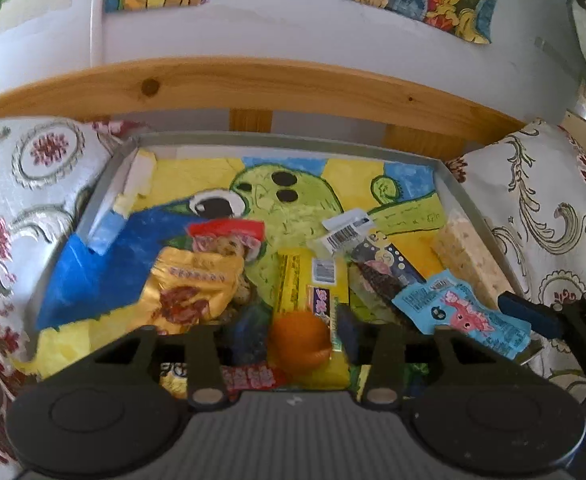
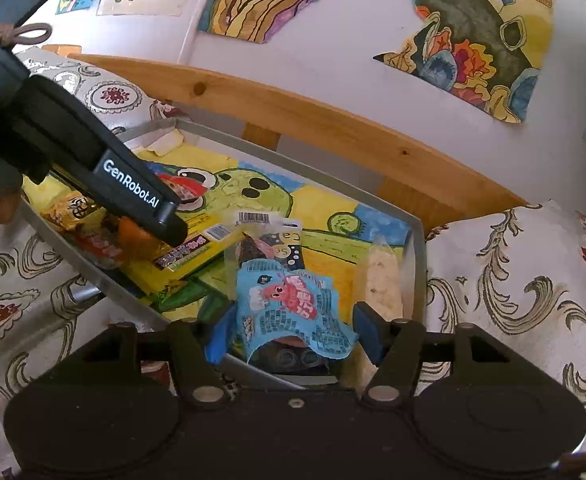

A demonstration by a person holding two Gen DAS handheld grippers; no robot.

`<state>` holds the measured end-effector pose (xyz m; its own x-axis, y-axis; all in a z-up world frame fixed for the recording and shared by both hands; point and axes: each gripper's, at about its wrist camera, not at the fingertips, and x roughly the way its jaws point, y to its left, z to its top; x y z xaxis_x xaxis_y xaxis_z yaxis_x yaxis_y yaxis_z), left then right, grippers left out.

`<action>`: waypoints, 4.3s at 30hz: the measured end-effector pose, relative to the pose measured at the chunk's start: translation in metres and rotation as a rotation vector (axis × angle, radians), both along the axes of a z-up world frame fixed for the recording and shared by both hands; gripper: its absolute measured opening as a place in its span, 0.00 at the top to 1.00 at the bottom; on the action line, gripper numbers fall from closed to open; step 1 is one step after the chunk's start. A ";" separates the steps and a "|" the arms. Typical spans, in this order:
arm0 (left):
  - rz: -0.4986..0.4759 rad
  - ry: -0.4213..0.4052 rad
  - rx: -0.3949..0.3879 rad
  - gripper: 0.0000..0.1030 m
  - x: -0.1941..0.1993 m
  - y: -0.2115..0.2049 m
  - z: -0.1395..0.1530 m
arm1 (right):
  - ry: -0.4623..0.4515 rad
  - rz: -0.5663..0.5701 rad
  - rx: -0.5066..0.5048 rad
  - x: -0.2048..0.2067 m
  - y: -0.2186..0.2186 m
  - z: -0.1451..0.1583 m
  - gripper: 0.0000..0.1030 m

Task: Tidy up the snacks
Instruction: 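Open left tool over tray while right tool releases candy packet inside, then lift both tools out of the tray and move back to remaining snacks, then close left tool on clear bread packet while right tool grips clear jerky packet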

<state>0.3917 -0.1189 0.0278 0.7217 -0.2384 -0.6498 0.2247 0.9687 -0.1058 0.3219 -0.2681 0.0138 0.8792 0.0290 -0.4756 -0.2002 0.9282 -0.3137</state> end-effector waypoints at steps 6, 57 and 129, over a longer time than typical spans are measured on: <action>0.009 -0.024 -0.001 0.31 -0.004 0.004 0.005 | -0.022 -0.005 0.007 -0.007 -0.002 0.001 0.26; 0.193 -0.254 -0.067 0.01 -0.247 0.082 -0.027 | -0.129 -0.144 0.202 -0.249 0.014 0.006 0.01; -0.049 0.041 0.041 0.01 -0.200 0.024 -0.083 | 0.291 -0.079 0.133 -0.137 -0.028 -0.050 0.01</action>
